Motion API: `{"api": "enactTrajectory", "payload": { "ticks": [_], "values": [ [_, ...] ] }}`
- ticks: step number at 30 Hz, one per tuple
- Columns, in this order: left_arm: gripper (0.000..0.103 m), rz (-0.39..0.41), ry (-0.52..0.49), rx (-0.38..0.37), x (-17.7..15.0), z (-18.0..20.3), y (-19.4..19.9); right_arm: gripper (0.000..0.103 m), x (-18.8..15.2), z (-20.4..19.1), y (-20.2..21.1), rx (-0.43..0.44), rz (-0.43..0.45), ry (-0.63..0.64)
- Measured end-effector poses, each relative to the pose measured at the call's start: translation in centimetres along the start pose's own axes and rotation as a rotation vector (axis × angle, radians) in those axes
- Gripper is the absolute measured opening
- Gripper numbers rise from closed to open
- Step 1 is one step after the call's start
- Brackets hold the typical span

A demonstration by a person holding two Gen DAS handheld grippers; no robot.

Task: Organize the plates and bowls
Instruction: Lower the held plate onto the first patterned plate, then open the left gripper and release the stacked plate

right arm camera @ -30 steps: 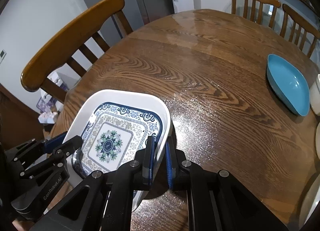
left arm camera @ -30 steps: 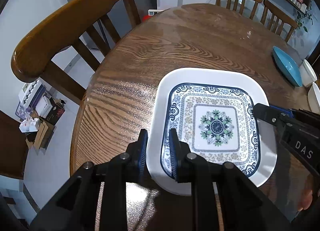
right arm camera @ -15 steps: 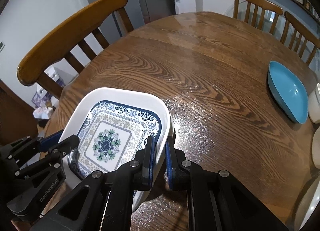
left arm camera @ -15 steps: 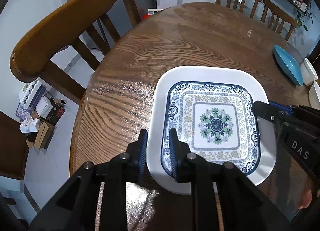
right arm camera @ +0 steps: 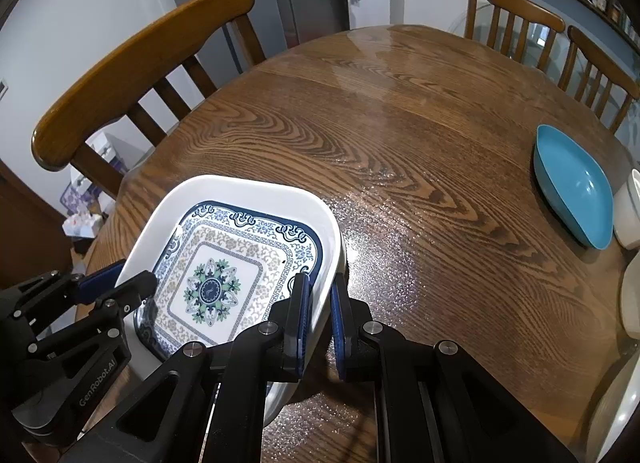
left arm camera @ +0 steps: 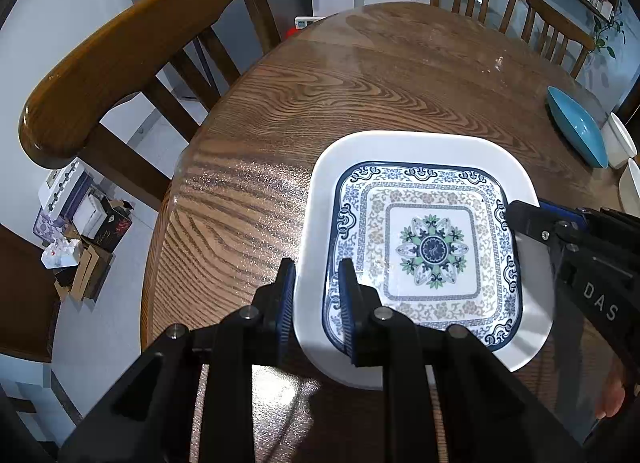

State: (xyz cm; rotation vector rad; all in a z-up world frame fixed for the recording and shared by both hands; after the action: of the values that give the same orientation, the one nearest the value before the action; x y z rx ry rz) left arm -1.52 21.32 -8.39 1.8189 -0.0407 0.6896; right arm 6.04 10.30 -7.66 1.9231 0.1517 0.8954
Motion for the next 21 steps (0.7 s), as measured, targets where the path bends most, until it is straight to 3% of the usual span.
{"api": "enactTrajectory", "payload": {
  "ticks": [18, 21],
  "values": [
    [0.021, 0.027, -0.013, -0.004, 0.1, 0.3, 1.4, 0.012, 0.0, -0.1, 0.8, -0.005, 0.017, -0.023],
    [0.028, 0.027, -0.004, -0.012, 0.1, 0.2, 1.7, 0.013, -0.2, 0.0, 1.5, -0.002, 0.030, -0.035]
  ]
}}
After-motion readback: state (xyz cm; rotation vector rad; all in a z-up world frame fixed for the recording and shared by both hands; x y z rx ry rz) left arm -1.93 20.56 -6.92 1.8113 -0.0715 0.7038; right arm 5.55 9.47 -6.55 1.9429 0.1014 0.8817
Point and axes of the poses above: each gripper's, at about its wrist camera, not at the fingertips, and y roughly against the way its jaws point, z to its right, x to its top, the point moved 2 cm from there along -y, roughly the way its jaws point, and after that the axes turned 11 degrees about x, right-handed, at the moved point
